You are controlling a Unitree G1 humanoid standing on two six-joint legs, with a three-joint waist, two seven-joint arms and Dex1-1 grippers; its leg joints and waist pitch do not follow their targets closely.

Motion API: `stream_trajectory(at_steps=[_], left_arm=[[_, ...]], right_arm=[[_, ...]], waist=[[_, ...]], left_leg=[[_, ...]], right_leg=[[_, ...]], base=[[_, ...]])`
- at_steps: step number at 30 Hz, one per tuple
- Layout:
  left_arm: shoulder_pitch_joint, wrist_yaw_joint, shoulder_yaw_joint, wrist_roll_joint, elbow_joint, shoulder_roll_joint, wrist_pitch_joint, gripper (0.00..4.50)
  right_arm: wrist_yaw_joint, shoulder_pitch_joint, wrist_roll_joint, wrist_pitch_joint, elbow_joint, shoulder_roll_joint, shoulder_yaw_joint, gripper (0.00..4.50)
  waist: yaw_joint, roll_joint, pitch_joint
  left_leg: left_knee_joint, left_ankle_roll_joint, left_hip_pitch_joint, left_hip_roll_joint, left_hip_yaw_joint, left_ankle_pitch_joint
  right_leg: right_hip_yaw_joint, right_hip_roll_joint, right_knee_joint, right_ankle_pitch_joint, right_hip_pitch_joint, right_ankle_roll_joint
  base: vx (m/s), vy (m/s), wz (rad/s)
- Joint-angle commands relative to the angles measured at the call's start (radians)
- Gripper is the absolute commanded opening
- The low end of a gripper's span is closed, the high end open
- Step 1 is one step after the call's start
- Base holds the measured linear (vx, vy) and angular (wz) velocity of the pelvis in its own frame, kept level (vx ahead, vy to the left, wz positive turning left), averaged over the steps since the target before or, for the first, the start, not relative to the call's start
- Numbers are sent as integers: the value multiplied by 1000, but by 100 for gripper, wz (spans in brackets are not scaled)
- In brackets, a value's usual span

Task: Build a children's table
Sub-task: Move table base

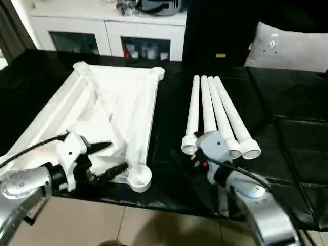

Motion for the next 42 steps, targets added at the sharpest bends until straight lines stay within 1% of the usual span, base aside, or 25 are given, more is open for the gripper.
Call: stream_trajectory(at_steps=[1, 4, 7, 8, 10, 11, 13, 15, 17, 18, 20, 21, 25, 26, 27, 29, 30, 31, 32, 33, 36, 37, 38, 41, 42], left_arm=[[-38, -98, -42, 5, 66, 34, -44, 388], [-73, -155, -76, 36, 125, 58, -78, 368], [-147, -232, -121, 89, 240, 81, -141, 337], [-147, -261, -113, 79, 242, 95, -154, 336], [-142, -273, -107, 74, 238, 101, -159, 322], [-140, -279, -104, 70, 236, 104, -161, 308], [-147, -312, -109, 80, 232, 137, -171, 295], [-164, -356, -138, 105, 237, 181, -173, 277], [-167, -376, -147, 110, 241, 195, -173, 263], [-169, -391, -145, 107, 240, 202, -172, 242], [-172, -400, -142, 104, 240, 203, -176, 222], [-174, -406, -143, 115, 239, 205, -188, 213], [-201, -392, -152, 130, 268, 176, -218, 187], [-204, -387, -155, 131, 275, 166, -224, 178], [-207, -385, -158, 131, 281, 158, -228, 174], [-232, -388, -180, 150, 334, 133, -253, 163], [-239, -389, -185, 155, 347, 128, -260, 148], [-245, -393, -192, 161, 356, 120, -265, 138], [-255, -396, -196, 167, 370, 112, -276, 138], [-278, -397, -201, 175, 403, 91, -297, 127], [-289, -411, -218, 186, 429, 78, -311, 103], [-297, -431, -231, 197, 434, 85, -317, 92], [-308, -446, -240, 202, 442, 86, -319, 86], [-328, -451, -264, 244, 490, 89, -360, 56], [-328, -457, -269, 257, 501, 96, -376, 56]], right_arm=[[58, -15, 10, -21, -16, -29, 7, 450], [96, -16, 14, -33, -15, -54, 11, 450], [148, -11, 25, -36, -20, -91, 29, 450], [163, -6, 36, -30, -31, -99, 32, 450], [169, -5, 39, -28, -34, -99, 31, 450], [172, -3, 41, -27, -36, -100, 30, 450], [196, 7, 45, -30, -43, -105, 37, 450], [217, 15, 34, -54, -20, -105, 54, 450], [218, 16, 29, -61, -10, -107, 60, 450], [218, 11, 32, -57, -7, -104, 62, 450], [220, 7, 43, -51, -4, -98, 61, 450], [225, 11, 47, -47, -8, -97, 65, 450], [253, 26, 63, -35, -24, -103, 69, 450], [261, 36, 64, -37, -30, -107, 71, 450], [267, 44, 65, -38, -35, -110, 73, 450], [268, 67, 71, -18, -72, -117, 87, 450], [268, 73, 74, -12, -82, -119, 88, 450], [269, 83, 76, -12, -91, -125, 87, 450], [270, 89, 78, -11, -98, -129, 86, 450], [270, 98, 68, -13, -102, -140, 85, 450], [274, 118, 58, -31, -89, -147, 75, 450], [272, 124, 65, -19, -103, -148, 66, 450], [276, 126, 88, -3, -117, -147, 51, 450], [275, 129, 72, -4, -113, -160, 46, 450], [273, 124, 56, -8, -106, -168, 61, 450]], waist=[[6, -10, -32], [8, -4, -40], [4, -5, -43], [2, -13, -49], [2, -8, -55], [1, -8, -56], [2, -19, -57], [6, -14, -62], [6, -16, -57], [8, -17, -53], [10, -17, -52], [9, -23, -51], [12, -20, -50], [12, -14, -51], [11, -19, -51], [8, 1, -53], [7, -9, -54], [10, 18, -57], [5, 17, -56], [4, 25, -56], [1, 17, -56], [0, 17, -55], [1, 26, -56], [-2, 20, -55], [-2, 25, -56]], left_leg=[[-90, 16, 4, 72, -21, -254], [-89, 22, -1, 74, -18, -214], [-87, 30, 0, 75, -13, -197], [-82, 37, 1, 76, -10, -161], [-75, 55, -4, 77, -10, -98], [-74, 61, -4, 77, -10, -87], [-70, 85, -6, 77, -7, -66], [-65, 101, -9, 75, -7, -31], [-69, 100, -8, 76, -6, -59], [-74, 86, -5, 79, -6, -105], [-77, 71, -2, 82, -5, -134], [-78, 69, -3, 83, -4, -137], [-79, 58, -1, 83, -3, -156], [-78, 55, -2, 83, -3, -154], [-79, 52, -3, 83, -3, -156], [-76, 44, -3, 81, -4, -156], [-77, 45, -5, 81, -5, -154], [-74, 38, -3, 80, -8, -158], [-76, 34, -1, 82, -6, -173], [-76, 26, -2, 81, -9, -190], [-73, 31, -5, 79, -6, -191], [-72, 39, -8, 79, -5, -175], [-71, 43, -7, 78, -6, -173], [-72, 53, -10, 79, -5, -171], [-71, 53, -8, 79, -5, -166]], right_leg=[[65, -98, -114, -347, 9, -110], [59, -94, -96, -226, 12, -134], [56, -91, -91, -152, 13, -153], [55, -92, -84, -70, 16, -166], [51, -93, -70, 47, 19, -189], [49, -94, -69, 69, 20, -196], [47, -95, -67, 107, 21, -211], [46, -94, -60, 149, 19, -208], [45, -93, -63, 126, 14, -212], [45, -98, -69, 53, 13, -215], [46, -99, -71, 6, 11, -219], [47, -99, -73, -3, 12, -219], [48, -100, -76, -33, 10, -211], [49, -101, -75, -25, 10, -211], [48, -100, -74, -15, 12, -211], [49, -96, -73, 14, 11, -206], [50, -98, -73, 29, 16, -200], [50, -100, -69, 32, 14, -203], [49, -97, -76, 29, 12, -203], [49, -98, -73, 30, 16, -210], [51, -100, -78, 7, 20, -219], [51, -100, -78, 9, 21, -220], [51, -100, -80, 2, 19, -217], [51, -98, -84, -47, 19, -206], [50, -99, -82, -55, 17, -204]], base=[[0, 0, 0], [0, 0, 0], [0, 0, 0], [0, 0, 0], [0, 0, 0], [0, 0, 0], [0, 0, 0], [0, 0, 0], [0, 0, 0], [0, 0, 0], [0, 0, 0], [0, 0, 0], [0, 0, 0], [0, 0, 0], [0, 0, 0], [0, 0, 0], [0, 0, 0], [0, 0, 0], [0, 0, 0], [0, 0, 0], [0, 0, 0], [0, 0, 0], [0, 0, 0], [0, 0, 0], [0, 0, 0]])
